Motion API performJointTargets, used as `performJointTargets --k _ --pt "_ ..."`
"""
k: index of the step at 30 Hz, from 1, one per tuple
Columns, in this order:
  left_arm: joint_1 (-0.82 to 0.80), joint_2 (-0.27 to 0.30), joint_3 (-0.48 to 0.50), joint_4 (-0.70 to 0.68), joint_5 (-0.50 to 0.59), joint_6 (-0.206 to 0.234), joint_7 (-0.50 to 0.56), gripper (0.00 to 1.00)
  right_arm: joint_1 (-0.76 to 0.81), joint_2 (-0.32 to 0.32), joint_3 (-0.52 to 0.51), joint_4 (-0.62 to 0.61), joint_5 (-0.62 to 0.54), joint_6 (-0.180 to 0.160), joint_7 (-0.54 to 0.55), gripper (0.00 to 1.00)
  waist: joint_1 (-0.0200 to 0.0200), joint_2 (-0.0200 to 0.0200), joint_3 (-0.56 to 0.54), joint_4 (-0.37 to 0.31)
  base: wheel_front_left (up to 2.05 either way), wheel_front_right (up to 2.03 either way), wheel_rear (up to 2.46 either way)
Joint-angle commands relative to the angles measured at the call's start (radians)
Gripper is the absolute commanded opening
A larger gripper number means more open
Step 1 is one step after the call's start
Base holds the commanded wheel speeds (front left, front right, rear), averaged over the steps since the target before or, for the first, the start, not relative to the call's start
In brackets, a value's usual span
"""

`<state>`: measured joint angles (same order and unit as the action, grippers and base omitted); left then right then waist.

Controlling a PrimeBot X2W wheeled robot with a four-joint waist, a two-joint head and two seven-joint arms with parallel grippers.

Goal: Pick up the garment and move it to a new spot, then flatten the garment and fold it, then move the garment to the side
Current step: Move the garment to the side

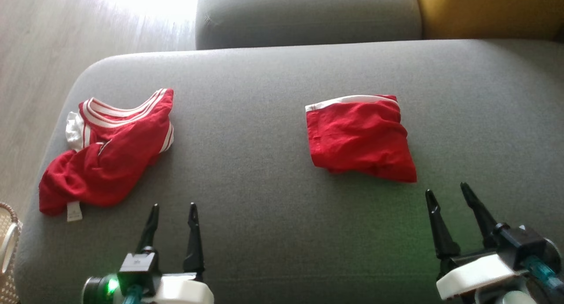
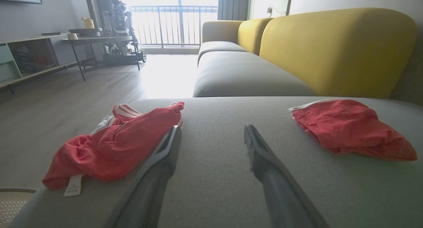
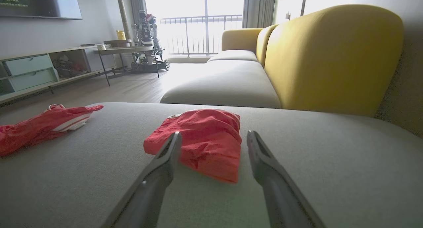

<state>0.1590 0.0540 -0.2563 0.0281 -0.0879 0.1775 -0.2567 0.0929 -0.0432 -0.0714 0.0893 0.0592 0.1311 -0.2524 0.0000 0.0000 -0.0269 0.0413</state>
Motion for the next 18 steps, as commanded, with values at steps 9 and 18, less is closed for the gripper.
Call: performJointTargets --k 9,18 --pt "-0.084 -0.004 -0.025 -0.05 0.021 -0.004 -0.005 1.0 -0.288 -0.027 0.025 0.21 0.227 0.0 0.047 1.0 0.0 0.0 0.067 0.017 0.0 0.0 0.0" --pt "-0.158 -0.004 -0.102 -0.069 0.017 -0.016 -0.005 1.0 -0.582 -0.147 -0.005 0.486 0.427 0.0 0.281 1.0 0.0 0.0 0.191 0.081 0.0 0.0 0.0"
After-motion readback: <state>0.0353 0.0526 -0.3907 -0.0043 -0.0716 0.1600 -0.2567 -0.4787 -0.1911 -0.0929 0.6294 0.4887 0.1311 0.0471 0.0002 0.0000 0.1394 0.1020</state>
